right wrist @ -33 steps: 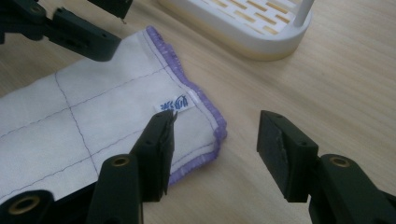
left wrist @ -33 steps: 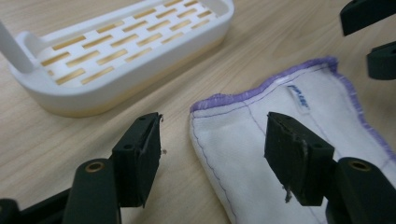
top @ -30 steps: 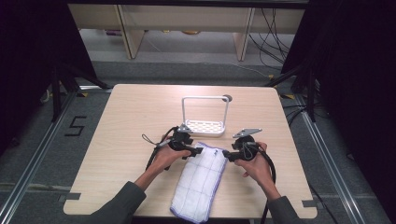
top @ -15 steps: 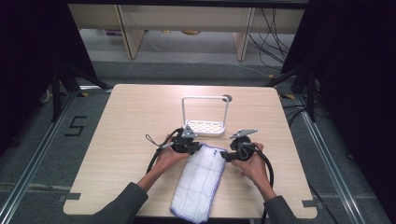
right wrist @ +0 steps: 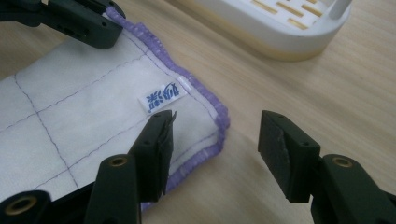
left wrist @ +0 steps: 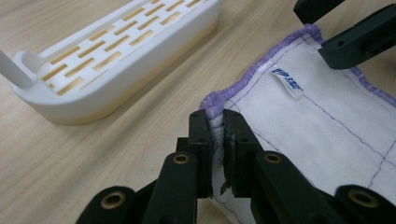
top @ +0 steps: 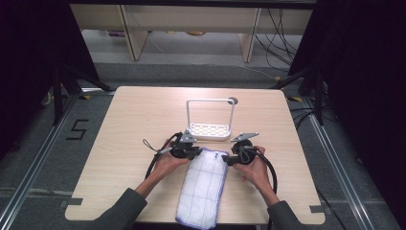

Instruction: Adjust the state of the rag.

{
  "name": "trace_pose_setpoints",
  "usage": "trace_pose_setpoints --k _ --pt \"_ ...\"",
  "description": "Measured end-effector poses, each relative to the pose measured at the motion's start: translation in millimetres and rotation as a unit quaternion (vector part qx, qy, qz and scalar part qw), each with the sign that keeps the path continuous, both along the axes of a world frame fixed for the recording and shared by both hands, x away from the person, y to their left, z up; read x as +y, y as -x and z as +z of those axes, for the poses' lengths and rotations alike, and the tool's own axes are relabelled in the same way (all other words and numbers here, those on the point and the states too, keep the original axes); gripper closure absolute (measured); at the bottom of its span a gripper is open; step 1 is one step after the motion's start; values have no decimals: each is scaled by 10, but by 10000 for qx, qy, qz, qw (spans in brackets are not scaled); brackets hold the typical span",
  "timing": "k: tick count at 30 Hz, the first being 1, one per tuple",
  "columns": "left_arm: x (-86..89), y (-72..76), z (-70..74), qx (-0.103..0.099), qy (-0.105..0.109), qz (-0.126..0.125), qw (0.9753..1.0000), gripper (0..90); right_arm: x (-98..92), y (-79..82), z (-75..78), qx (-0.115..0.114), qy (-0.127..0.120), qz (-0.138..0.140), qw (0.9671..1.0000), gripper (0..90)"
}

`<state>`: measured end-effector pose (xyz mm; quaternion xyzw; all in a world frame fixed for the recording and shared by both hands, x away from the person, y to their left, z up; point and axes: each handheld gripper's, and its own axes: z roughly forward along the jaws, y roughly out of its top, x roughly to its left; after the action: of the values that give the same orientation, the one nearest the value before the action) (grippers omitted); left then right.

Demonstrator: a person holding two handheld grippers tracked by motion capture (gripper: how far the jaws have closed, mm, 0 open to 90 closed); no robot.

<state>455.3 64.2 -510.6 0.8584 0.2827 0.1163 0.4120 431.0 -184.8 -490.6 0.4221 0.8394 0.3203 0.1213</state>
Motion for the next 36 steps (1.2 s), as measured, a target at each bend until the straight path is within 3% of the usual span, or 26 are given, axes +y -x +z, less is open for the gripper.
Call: trace_pose_setpoints --k 4,8,12,15,16,17,18,19,24,26,27,29,30,33,34,36 --pt "9 -9 -18 52 33 4 10000 818 56 -38 -14 28 -4 -57 10000 472" --pt "15 0 -6 61 8 13 10000 814 78 -82 -95 20 153 -21 9999 493" --pt "14 0 -12 73 57 38 9999 812 80 -96 -134 -28 -7 72 10000 591" --pt "21 3 -15 56 11 27 10000 812 78 -84 -121 77 -83 197 9997 681" --pt "22 4 -15 53 1 12 10000 811 82 -88 -137 33 -186 168 9997 719" --pt "22 4 -14 52 -1 15 10000 812 57 -98 -140 78 -212 315 9992 778" --pt "23 2 -15 55 16 4 10000 812 63 -96 -168 -30 -327 297 9990 803" --pt "22 4 -15 54 20 4 10000 813 57 -80 -156 62 -382 291 9988 821" --pt "30 13 -2 23 12 10 10000 816 54 -72 -147 39 -376 395 9985 853" --pt "39 21 10 19 48 18 10000 818 65 -58 -143 8 -519 296 9982 856" --pt "48 19 19 32 70 -11 10000 819 50 -55 -107 13 -466 352 9983 857" --pt "54 26 38 73 223 69 9997 820 50 -43 -62 -170 -617 352 9973 858" --pt "74 22 54 81 209 24 9997 821 36 -35 -22 -105 -546 413 9976 858" --pt "92 37 93 46 341 65 9994 821 52 0 27 -301 -738 406 9960 859" --pt "99 46 112 37 332 90 9994 821 37 10 70 -216 -653 488 9964 858" --pt "110 60 138 47 391 88 9992 821 36 24 104 -296 -648 504 9962 858"
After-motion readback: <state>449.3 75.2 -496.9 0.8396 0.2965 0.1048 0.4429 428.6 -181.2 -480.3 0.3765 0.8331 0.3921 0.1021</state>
